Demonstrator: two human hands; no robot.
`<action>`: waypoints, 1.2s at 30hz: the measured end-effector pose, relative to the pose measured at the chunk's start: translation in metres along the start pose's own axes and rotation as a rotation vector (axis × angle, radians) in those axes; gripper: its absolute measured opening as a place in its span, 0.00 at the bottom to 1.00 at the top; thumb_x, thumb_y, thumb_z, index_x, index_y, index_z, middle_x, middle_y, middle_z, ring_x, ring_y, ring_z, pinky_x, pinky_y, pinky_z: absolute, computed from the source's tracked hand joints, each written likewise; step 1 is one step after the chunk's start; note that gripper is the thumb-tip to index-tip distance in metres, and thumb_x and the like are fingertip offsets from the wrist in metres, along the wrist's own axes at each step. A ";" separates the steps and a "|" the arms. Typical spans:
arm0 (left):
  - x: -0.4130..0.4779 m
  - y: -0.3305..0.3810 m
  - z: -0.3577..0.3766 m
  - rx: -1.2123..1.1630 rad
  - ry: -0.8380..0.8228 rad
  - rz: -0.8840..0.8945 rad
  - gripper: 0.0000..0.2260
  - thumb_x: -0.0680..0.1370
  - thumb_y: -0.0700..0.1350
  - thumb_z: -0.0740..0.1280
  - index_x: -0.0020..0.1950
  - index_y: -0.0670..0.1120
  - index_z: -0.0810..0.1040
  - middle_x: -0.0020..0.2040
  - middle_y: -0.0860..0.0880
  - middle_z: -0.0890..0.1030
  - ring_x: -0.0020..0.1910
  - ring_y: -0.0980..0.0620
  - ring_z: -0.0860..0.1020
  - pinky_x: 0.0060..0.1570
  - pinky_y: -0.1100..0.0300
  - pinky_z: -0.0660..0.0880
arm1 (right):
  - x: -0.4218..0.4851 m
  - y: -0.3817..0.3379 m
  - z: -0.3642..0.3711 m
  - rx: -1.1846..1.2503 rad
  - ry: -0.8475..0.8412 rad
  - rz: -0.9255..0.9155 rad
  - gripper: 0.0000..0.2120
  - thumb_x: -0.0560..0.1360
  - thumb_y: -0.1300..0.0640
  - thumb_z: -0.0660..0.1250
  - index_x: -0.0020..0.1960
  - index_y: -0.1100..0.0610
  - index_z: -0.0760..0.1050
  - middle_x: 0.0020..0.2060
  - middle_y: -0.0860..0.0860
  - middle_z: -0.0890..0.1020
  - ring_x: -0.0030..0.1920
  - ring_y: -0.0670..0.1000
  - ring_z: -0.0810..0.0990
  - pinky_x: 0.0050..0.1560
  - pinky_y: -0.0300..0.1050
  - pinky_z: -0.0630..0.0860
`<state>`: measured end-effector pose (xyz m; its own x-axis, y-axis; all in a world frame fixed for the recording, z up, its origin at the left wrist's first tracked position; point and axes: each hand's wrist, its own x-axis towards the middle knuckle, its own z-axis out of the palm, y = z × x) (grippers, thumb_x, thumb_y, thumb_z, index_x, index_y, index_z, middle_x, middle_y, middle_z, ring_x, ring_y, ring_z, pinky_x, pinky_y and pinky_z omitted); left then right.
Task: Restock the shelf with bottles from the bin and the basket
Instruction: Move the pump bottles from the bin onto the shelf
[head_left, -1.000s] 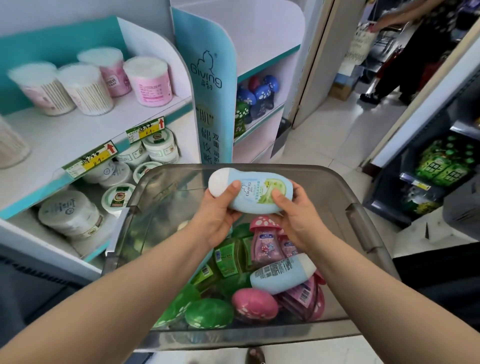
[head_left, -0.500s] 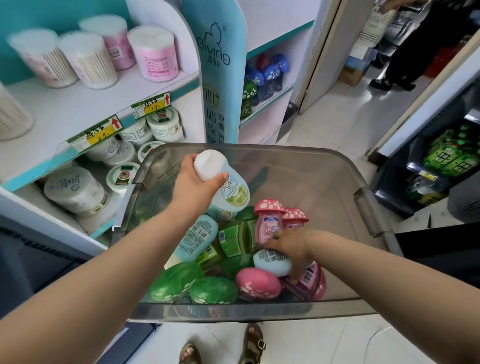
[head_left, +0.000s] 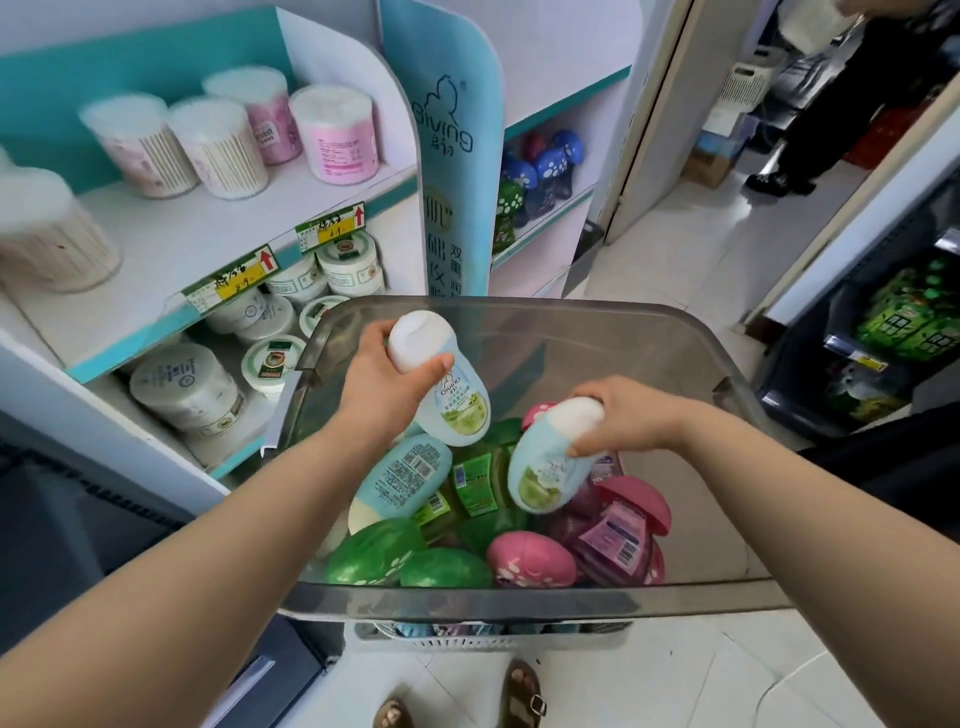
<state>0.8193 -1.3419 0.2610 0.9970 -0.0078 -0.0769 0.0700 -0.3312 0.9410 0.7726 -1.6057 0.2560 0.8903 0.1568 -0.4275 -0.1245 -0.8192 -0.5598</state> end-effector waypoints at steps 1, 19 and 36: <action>-0.002 0.002 -0.006 0.002 0.000 0.006 0.23 0.70 0.48 0.75 0.60 0.49 0.68 0.55 0.50 0.76 0.52 0.51 0.76 0.47 0.59 0.72 | -0.003 -0.007 -0.007 0.064 0.055 -0.012 0.15 0.65 0.58 0.77 0.49 0.54 0.76 0.42 0.47 0.80 0.41 0.46 0.79 0.35 0.33 0.75; -0.099 0.045 -0.146 -0.119 0.039 0.266 0.18 0.72 0.47 0.74 0.60 0.51 0.74 0.50 0.51 0.81 0.48 0.55 0.81 0.45 0.61 0.80 | -0.064 -0.190 0.007 0.932 0.349 -0.410 0.15 0.61 0.59 0.72 0.48 0.55 0.77 0.40 0.50 0.84 0.45 0.54 0.81 0.58 0.61 0.73; -0.288 0.028 -0.354 0.097 0.630 0.187 0.16 0.71 0.50 0.74 0.55 0.58 0.74 0.48 0.56 0.80 0.46 0.60 0.80 0.43 0.63 0.79 | -0.104 -0.385 0.121 0.711 -0.149 -0.883 0.20 0.61 0.59 0.76 0.52 0.54 0.78 0.44 0.49 0.85 0.47 0.48 0.83 0.46 0.40 0.79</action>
<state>0.5461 -1.0150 0.4260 0.8225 0.4702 0.3200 -0.0798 -0.4618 0.8834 0.6753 -1.2394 0.4297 0.7355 0.6252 0.2610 0.2564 0.0997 -0.9614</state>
